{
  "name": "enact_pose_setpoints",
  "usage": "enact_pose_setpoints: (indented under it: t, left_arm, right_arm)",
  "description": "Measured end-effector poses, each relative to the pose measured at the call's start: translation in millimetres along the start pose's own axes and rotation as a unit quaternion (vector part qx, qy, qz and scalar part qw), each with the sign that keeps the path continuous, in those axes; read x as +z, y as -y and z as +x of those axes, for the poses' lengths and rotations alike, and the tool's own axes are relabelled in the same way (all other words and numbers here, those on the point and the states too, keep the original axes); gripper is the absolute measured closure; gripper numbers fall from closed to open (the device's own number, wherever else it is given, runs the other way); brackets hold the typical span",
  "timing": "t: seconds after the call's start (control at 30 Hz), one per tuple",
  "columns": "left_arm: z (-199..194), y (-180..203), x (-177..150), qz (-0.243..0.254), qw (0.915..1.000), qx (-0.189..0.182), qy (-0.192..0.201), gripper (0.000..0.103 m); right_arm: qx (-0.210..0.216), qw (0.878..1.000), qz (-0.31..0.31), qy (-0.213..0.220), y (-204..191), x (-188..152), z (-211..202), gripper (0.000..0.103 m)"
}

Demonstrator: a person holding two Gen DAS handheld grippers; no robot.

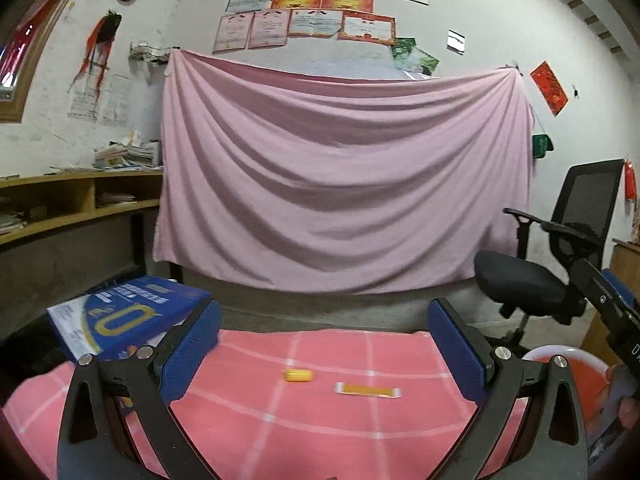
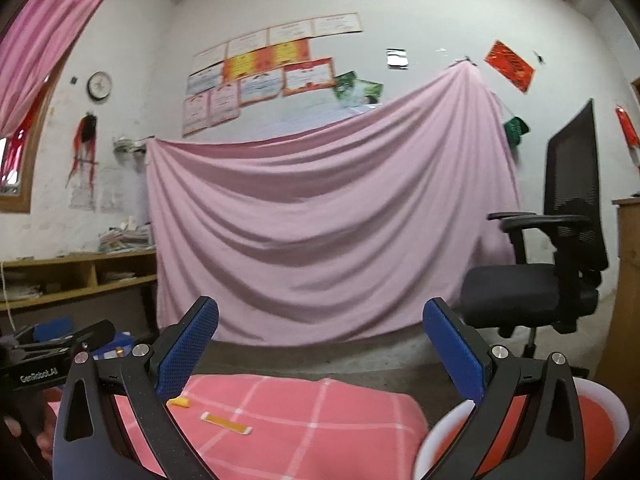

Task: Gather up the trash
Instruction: 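Move both tools back over the table toward the remaining items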

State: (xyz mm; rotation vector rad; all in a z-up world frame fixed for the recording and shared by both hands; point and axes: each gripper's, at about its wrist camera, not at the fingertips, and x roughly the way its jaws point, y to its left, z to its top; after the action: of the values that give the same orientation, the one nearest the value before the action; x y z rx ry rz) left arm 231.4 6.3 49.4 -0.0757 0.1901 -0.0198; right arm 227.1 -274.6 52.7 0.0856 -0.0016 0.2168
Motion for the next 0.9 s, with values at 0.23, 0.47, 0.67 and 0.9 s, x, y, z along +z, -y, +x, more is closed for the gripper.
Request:
enact_pose_setpoints:
  t: [0.23, 0.47, 0.67, 0.9]
  left_arm:
    - [13, -27, -20, 0.005, 0.9993, 0.029, -0.021, 0.002]
    - [24, -55, -24, -0.031, 0.9983, 0.021, -0.045, 0.002]
    - [44, -48, -24, 0.033, 0.9945, 0.048, -0.087, 0.002]
    - [78, -56, -40, 0.029, 0.9832, 0.029, -0.178, 0.003]
  right_arm:
    - [0.036, 0.998, -0.031, -0.036, -26, -12, 24, 0.000]
    - [0.052, 0.994, -0.068, -0.064, -47, -26, 42, 0.000]
    - [0.057, 0.985, -0.088, -0.135, -53, -41, 83, 0.000]
    - [0.112, 0.947, -0.065, -0.295, -53, -69, 142, 0.018]
